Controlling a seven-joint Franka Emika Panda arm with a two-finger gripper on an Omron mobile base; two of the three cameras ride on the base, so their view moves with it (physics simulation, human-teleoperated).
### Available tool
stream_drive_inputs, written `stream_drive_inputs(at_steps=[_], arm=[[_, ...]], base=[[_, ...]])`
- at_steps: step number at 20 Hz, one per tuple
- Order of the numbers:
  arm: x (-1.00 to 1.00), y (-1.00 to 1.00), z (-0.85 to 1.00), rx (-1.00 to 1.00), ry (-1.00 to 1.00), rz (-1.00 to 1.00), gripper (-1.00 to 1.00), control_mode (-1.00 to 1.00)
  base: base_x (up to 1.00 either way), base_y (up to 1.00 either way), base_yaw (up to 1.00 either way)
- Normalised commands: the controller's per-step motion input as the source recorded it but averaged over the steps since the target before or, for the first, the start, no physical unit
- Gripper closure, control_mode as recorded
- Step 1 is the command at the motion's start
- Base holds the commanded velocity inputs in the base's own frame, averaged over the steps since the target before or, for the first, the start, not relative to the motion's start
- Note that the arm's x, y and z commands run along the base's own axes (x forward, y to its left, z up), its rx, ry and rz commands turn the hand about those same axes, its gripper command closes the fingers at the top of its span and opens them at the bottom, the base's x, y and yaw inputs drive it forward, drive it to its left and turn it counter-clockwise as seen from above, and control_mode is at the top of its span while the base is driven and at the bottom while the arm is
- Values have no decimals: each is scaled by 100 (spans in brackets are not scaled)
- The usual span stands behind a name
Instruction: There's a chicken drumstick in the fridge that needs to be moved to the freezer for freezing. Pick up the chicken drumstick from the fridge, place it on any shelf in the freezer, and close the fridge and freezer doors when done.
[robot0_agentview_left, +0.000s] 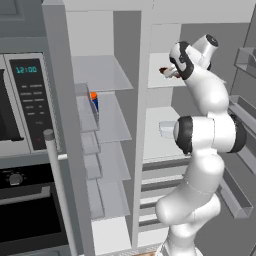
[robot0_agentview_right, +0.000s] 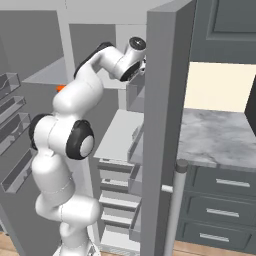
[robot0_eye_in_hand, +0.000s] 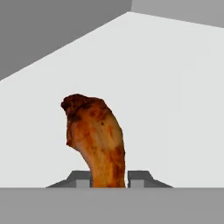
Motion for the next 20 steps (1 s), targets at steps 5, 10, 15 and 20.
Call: stream_drive_inputs(at_steps=[5,10,15,20], arm=[[-70,6,0,0,0,-8,100,-100],[-93,37,0,0,-2,-4,100,-100],[-100,22,2,1,-4,-1,100,-100],[-97,27,26,9,1,-7,100,-100]], base=[[0,0,0],[0,0,0],[0,0,0],[0,0,0]])
